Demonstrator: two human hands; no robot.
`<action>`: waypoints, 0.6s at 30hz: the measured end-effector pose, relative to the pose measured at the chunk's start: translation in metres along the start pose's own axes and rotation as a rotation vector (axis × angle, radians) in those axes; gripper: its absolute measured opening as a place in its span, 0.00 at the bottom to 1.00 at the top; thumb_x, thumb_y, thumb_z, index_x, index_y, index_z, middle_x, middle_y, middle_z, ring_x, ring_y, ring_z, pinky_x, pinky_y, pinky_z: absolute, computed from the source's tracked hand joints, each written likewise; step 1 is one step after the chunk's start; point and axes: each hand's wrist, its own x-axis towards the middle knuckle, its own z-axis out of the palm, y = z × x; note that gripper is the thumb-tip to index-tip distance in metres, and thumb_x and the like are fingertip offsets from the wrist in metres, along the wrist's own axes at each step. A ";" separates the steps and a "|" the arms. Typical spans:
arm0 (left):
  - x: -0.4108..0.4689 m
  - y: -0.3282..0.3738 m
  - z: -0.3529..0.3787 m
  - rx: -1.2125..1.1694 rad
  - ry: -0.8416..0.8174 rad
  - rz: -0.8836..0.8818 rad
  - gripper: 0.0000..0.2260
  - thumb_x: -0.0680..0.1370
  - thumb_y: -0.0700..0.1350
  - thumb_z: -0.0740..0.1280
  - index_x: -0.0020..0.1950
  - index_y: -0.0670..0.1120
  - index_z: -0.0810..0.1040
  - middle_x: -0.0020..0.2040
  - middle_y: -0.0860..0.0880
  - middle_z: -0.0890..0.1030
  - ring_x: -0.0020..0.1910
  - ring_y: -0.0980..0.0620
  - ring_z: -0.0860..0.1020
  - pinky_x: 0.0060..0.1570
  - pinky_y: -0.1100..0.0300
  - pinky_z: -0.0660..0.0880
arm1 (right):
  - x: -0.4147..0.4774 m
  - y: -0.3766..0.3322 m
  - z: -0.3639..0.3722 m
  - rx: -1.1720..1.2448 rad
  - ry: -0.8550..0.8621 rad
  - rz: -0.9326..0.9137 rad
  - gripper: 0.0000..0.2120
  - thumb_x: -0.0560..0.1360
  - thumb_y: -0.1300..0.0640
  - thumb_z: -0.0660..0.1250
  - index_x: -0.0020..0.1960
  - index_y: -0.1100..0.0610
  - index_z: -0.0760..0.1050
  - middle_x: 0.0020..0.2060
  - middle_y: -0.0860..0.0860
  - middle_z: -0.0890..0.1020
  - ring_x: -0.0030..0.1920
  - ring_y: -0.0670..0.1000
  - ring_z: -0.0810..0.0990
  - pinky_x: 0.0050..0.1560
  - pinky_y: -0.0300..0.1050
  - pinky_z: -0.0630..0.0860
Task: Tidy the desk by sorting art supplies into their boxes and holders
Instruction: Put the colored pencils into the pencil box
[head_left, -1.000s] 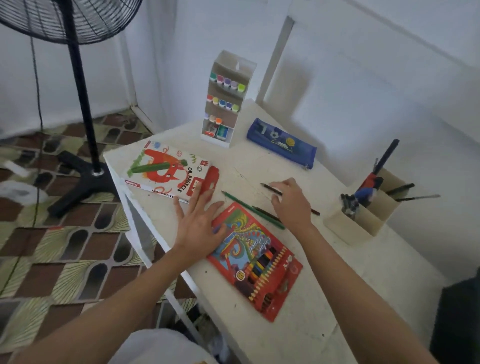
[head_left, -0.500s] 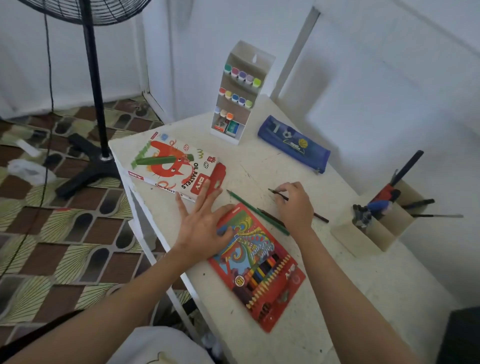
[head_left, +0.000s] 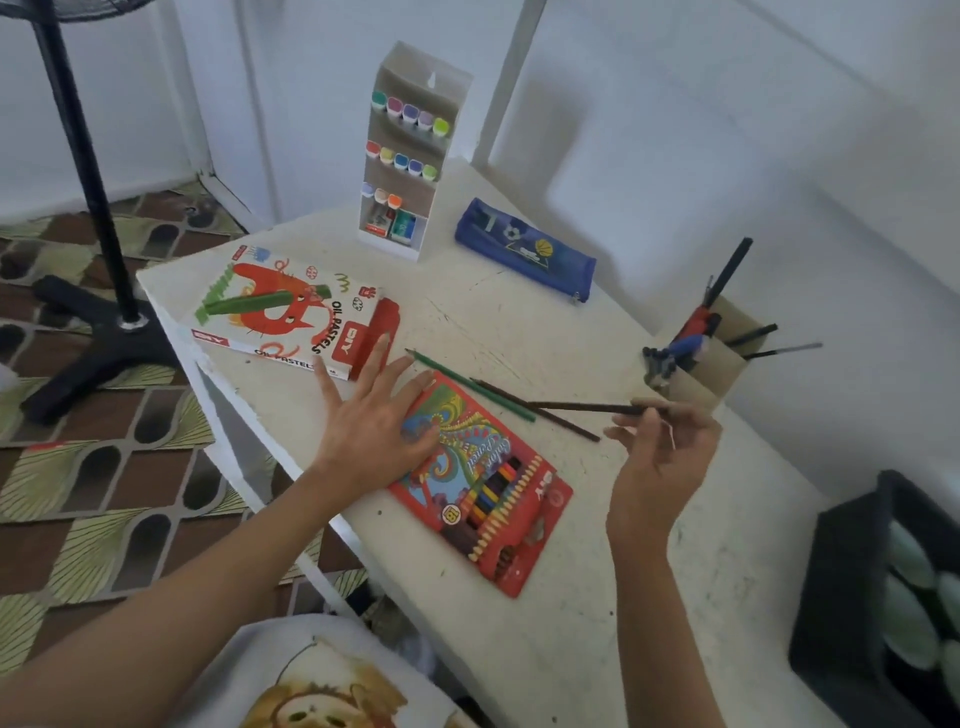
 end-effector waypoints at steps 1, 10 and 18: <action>0.000 0.000 0.000 0.021 -0.022 0.009 0.32 0.71 0.67 0.51 0.70 0.53 0.69 0.73 0.50 0.66 0.77 0.51 0.47 0.61 0.36 0.22 | -0.006 0.001 -0.007 0.016 0.068 0.041 0.11 0.79 0.68 0.57 0.51 0.52 0.65 0.45 0.53 0.79 0.38 0.47 0.81 0.41 0.41 0.80; -0.002 -0.001 -0.001 0.113 -0.107 0.055 0.36 0.71 0.69 0.44 0.75 0.55 0.59 0.74 0.55 0.63 0.77 0.52 0.41 0.60 0.31 0.25 | -0.052 0.025 -0.070 0.212 0.580 0.417 0.08 0.80 0.64 0.55 0.47 0.52 0.65 0.40 0.56 0.79 0.33 0.50 0.78 0.39 0.42 0.77; -0.003 0.000 -0.002 0.123 -0.116 0.064 0.36 0.71 0.68 0.44 0.76 0.55 0.59 0.73 0.56 0.65 0.77 0.52 0.45 0.60 0.33 0.24 | -0.064 0.043 -0.091 0.198 0.568 0.604 0.06 0.79 0.64 0.60 0.46 0.56 0.71 0.41 0.57 0.79 0.36 0.49 0.82 0.37 0.36 0.78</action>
